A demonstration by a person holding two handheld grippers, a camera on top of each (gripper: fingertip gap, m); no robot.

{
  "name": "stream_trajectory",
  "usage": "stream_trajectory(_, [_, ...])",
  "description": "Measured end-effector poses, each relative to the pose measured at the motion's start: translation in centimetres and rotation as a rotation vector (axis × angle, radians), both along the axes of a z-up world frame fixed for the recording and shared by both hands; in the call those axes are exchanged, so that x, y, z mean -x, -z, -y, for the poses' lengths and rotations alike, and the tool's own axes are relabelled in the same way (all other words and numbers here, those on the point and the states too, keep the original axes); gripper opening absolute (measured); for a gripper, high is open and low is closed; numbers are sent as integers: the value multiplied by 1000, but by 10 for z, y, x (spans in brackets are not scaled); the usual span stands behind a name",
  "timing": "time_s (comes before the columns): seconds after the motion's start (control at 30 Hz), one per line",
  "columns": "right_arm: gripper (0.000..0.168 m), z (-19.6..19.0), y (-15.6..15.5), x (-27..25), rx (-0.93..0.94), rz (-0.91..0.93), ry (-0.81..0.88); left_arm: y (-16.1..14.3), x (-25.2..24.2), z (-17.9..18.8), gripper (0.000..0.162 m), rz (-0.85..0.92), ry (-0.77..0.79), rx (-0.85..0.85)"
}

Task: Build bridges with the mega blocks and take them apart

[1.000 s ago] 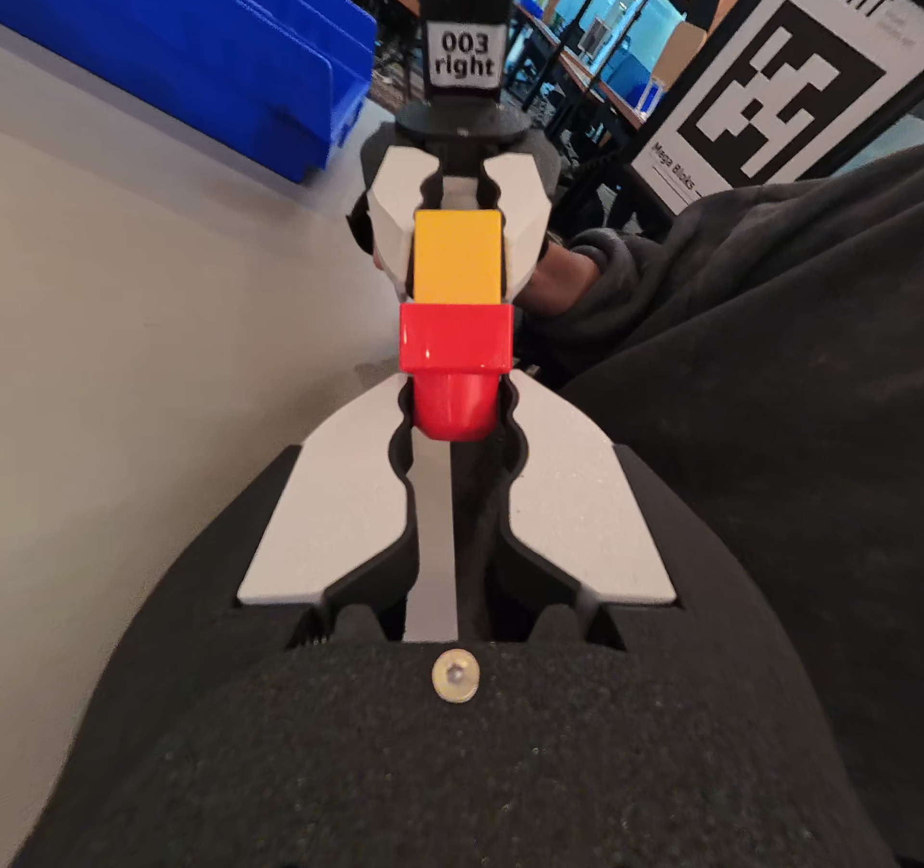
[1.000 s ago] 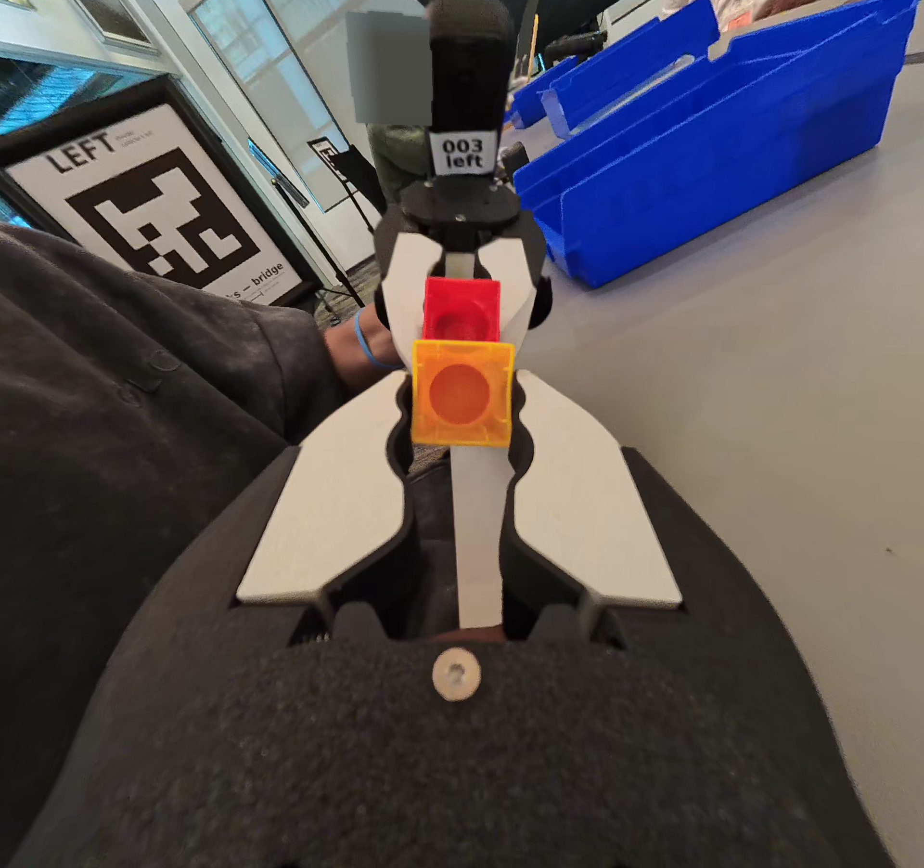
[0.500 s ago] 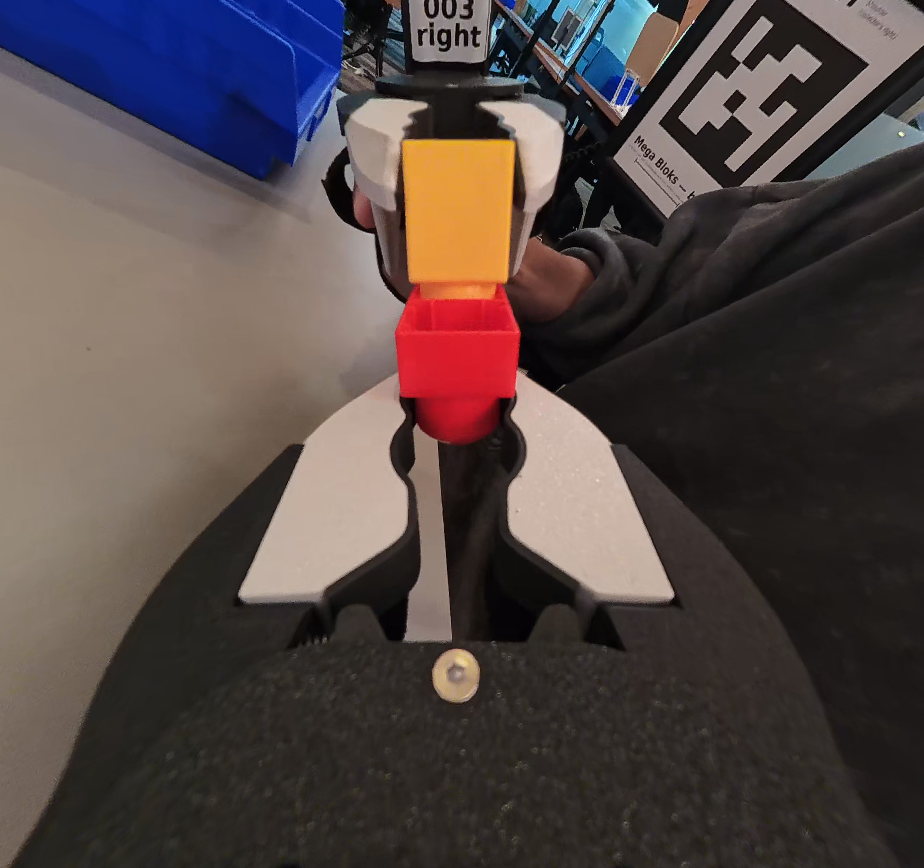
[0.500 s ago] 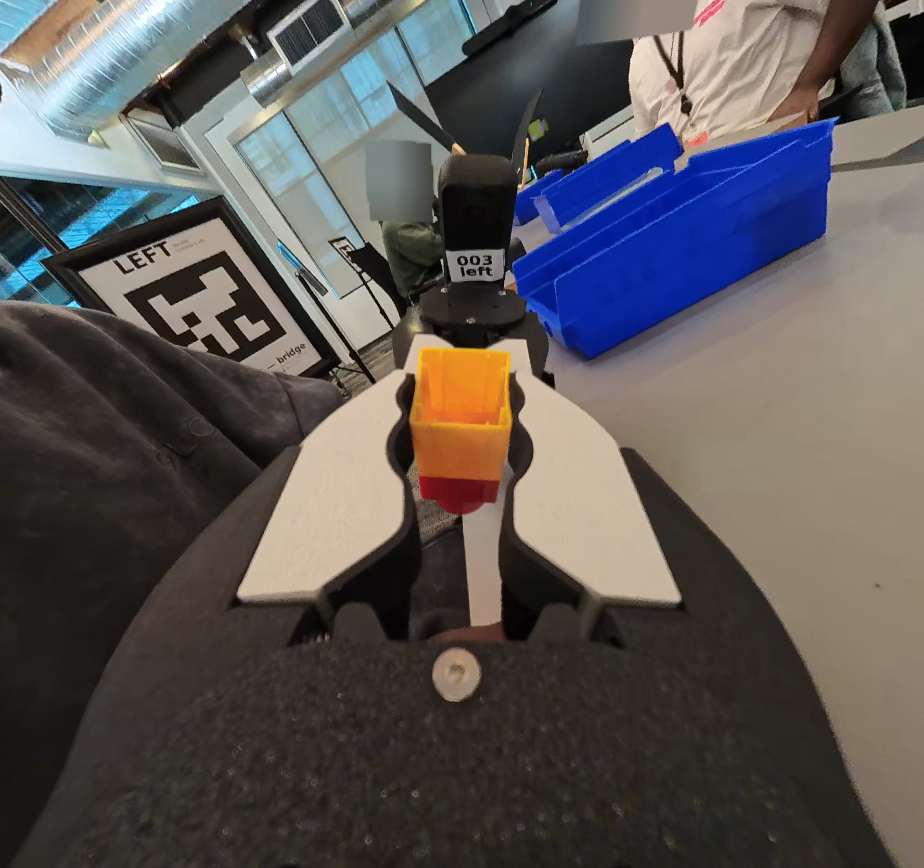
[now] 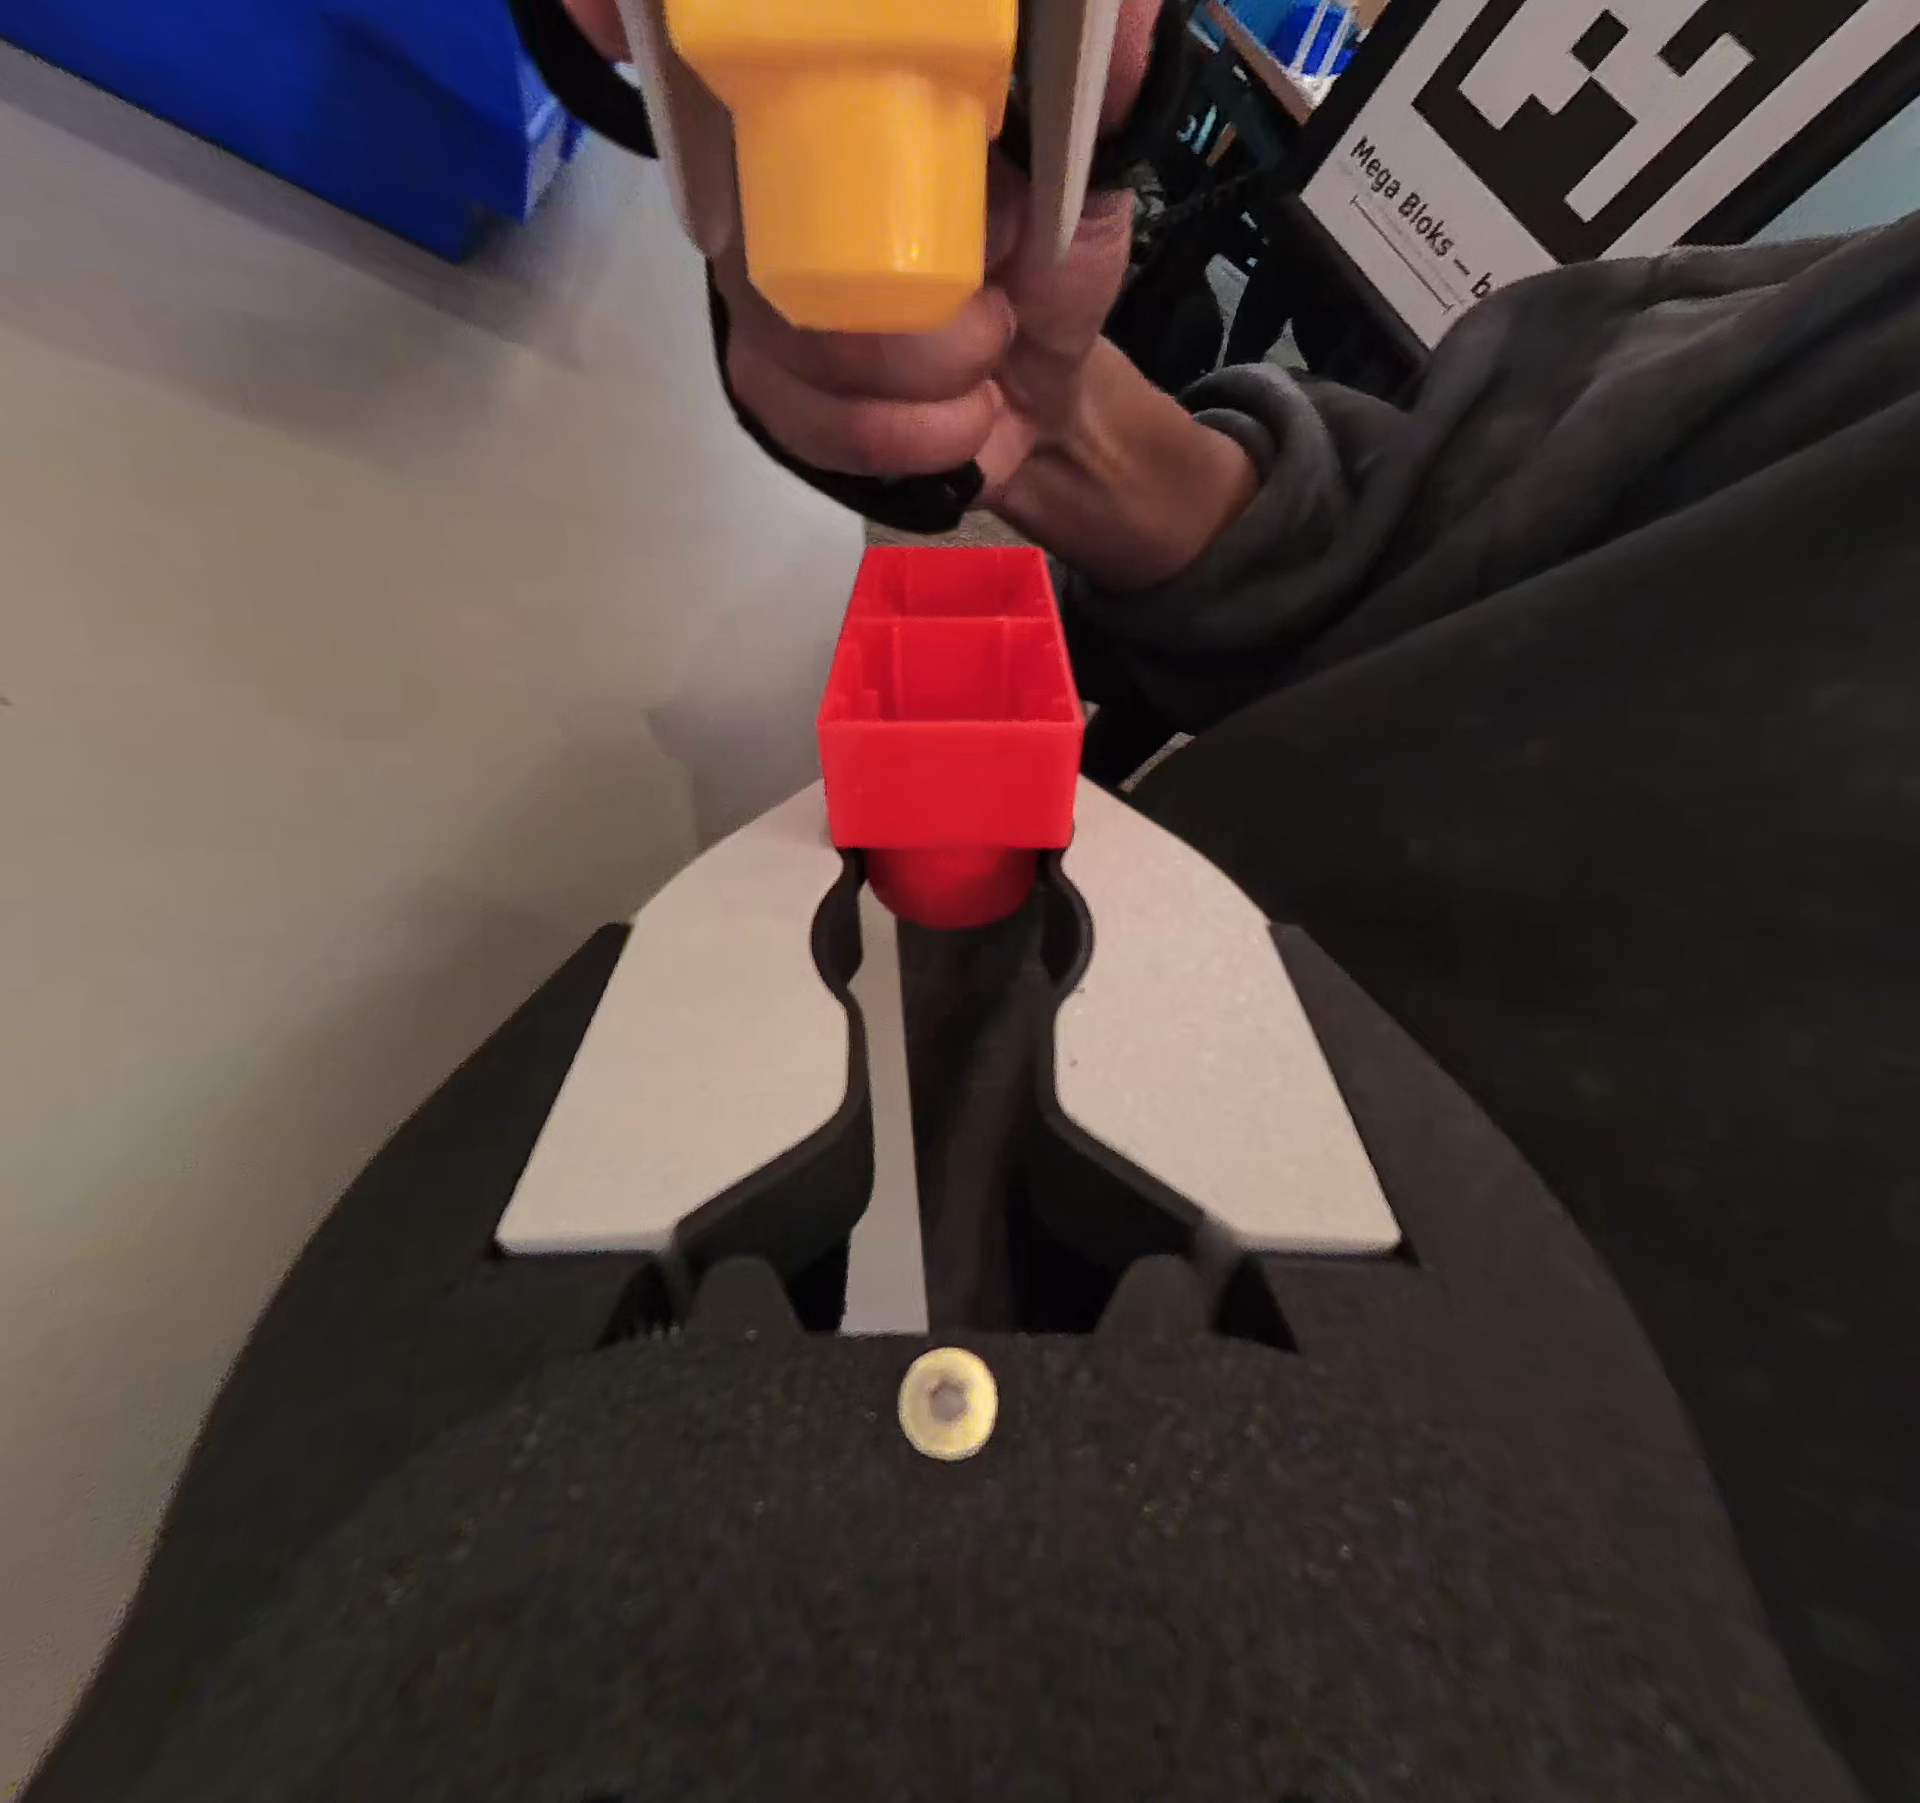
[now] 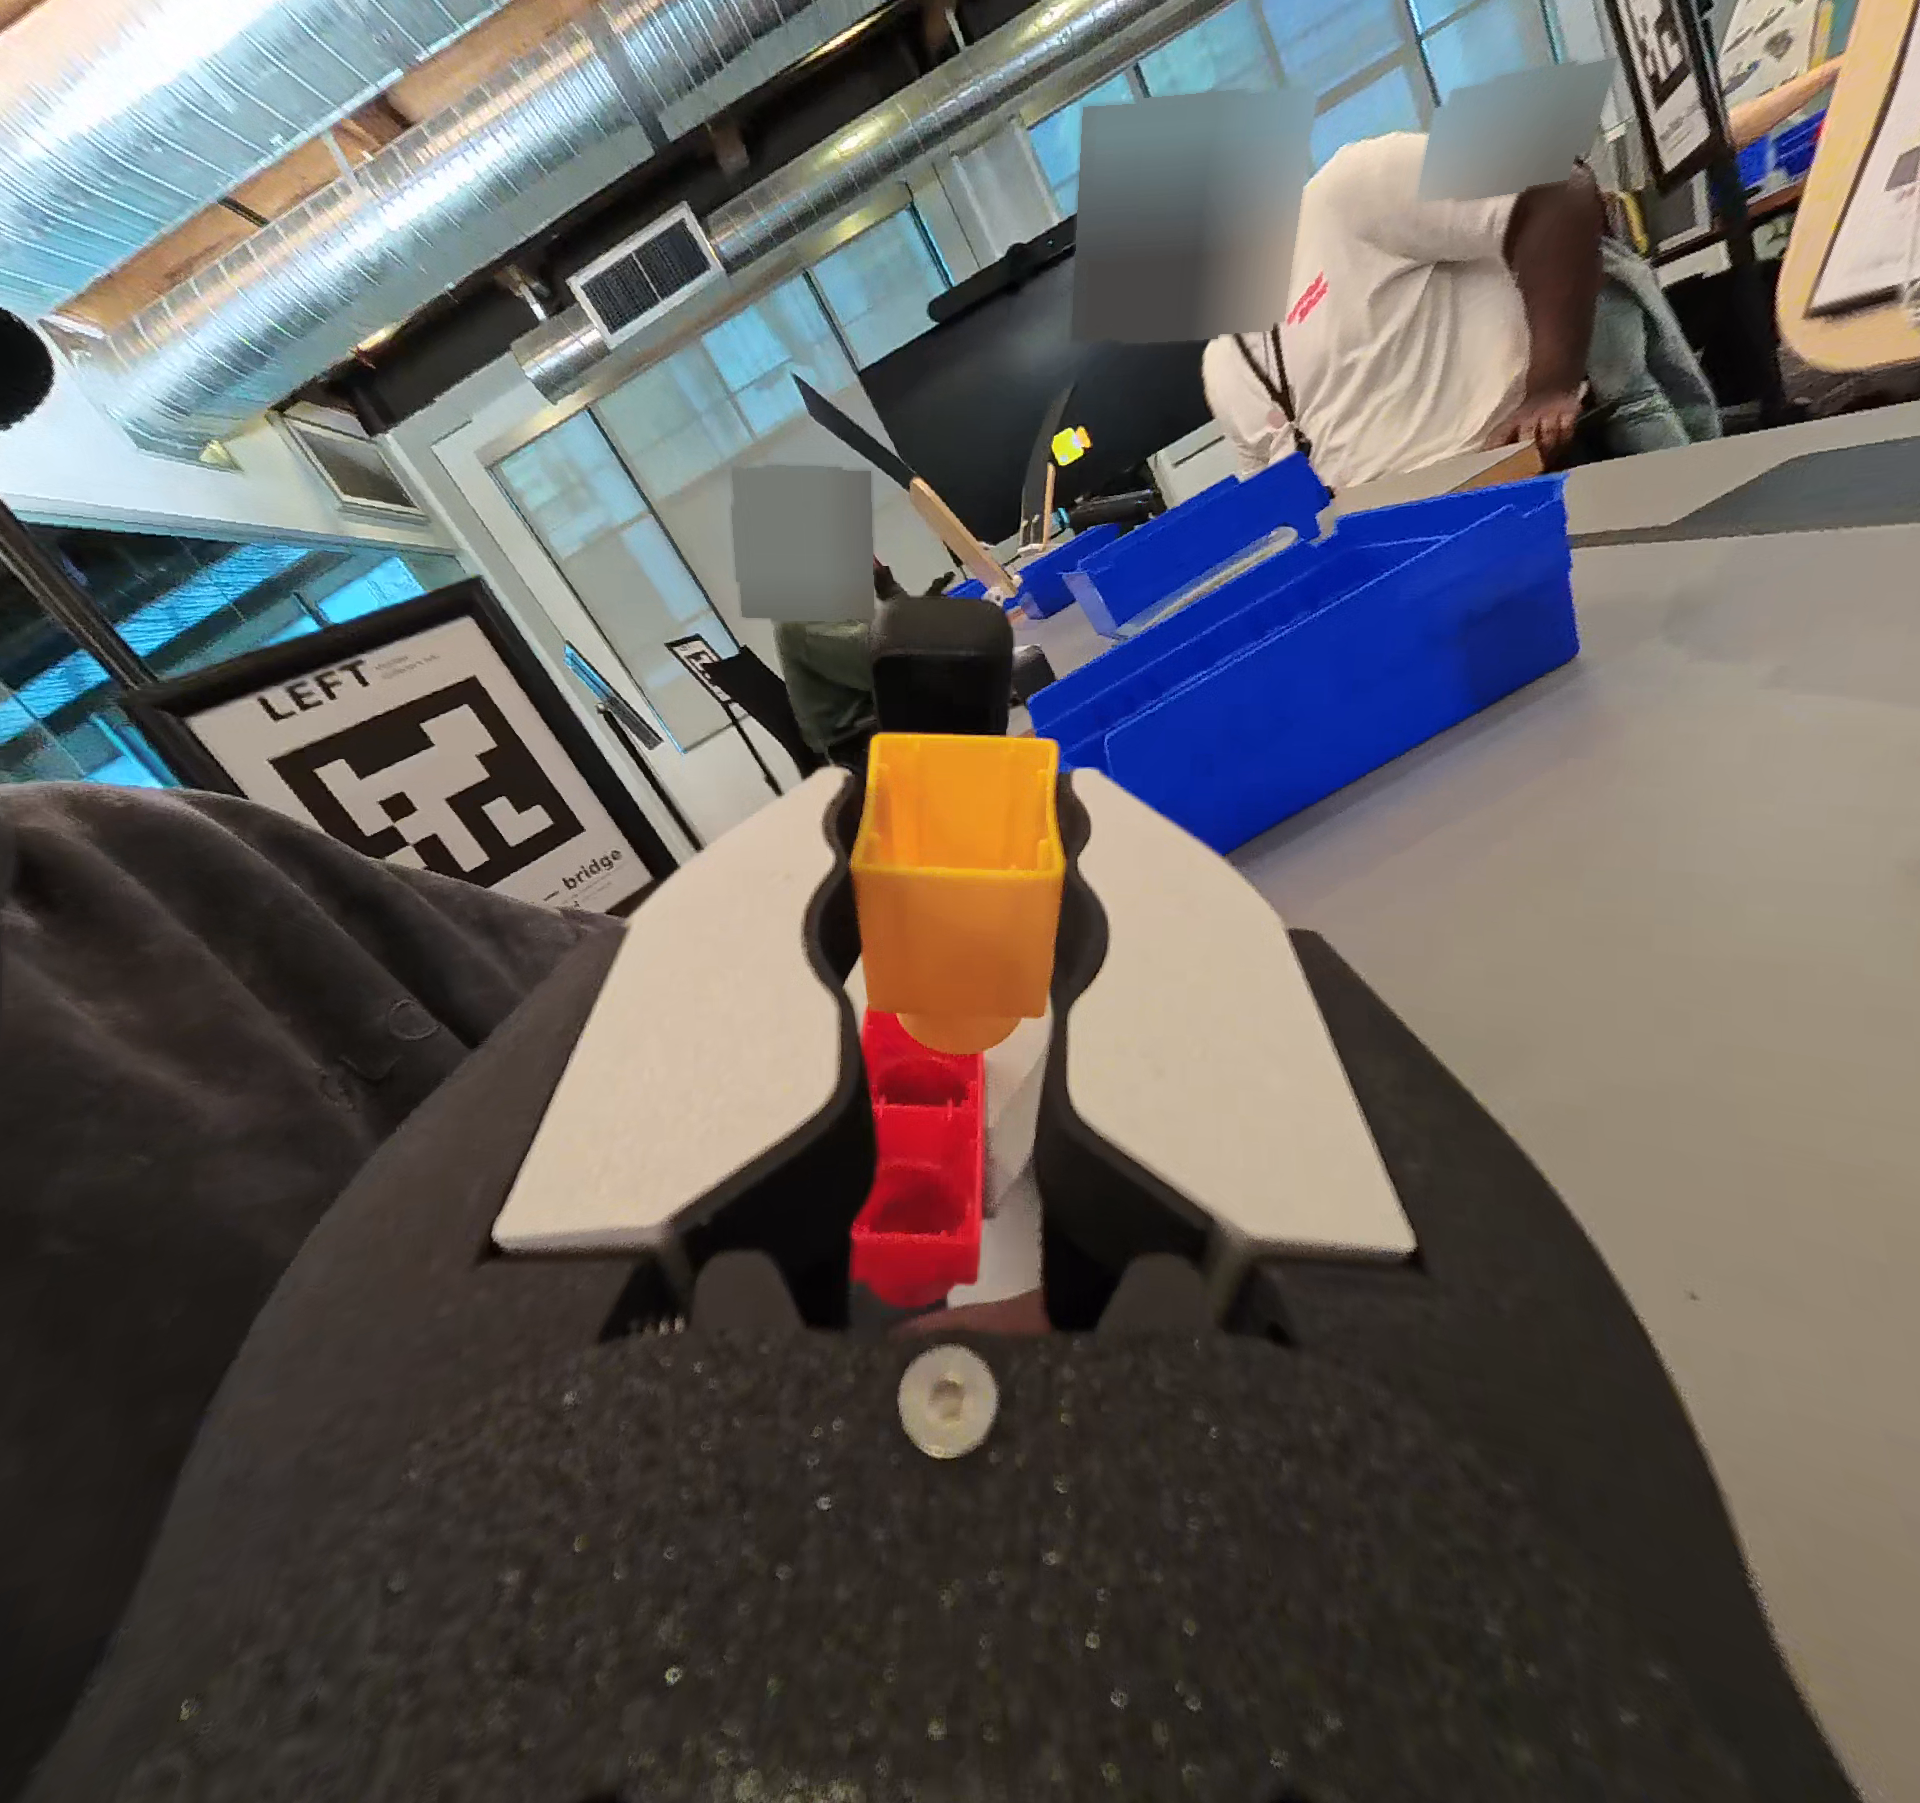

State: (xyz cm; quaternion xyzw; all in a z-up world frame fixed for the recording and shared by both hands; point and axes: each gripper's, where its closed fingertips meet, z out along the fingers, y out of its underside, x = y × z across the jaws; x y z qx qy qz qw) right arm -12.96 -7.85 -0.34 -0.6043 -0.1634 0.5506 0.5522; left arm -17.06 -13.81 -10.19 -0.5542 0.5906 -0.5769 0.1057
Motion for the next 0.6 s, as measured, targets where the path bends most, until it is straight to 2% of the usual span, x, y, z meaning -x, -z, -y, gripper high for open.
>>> stream_trajectory(0.17, [35,0,-9,-13,-23,129,70,-9,6,-14,30,35,-46,20])
stream_trajectory(0.27, [35,-9,-58,-100,-35,324,336,-28,23,-38,30,83,-135,28])
stream_trajectory(0.33, [35,-20,-66,-178,93,521,551,-39,34,-53,30,112,-193,17])
stream_trajectory(0.4, [36,-39,-52,-245,227,656,728,-45,40,-62,30,124,-223,3])
stream_trajectory(0.5, [36,-77,4,-291,462,731,712,-42,40,-69,30,111,-241,-6])
stream_trajectory(0.6, [36,-107,63,-301,644,798,584,-29,34,-70,30,65,-253,-12])
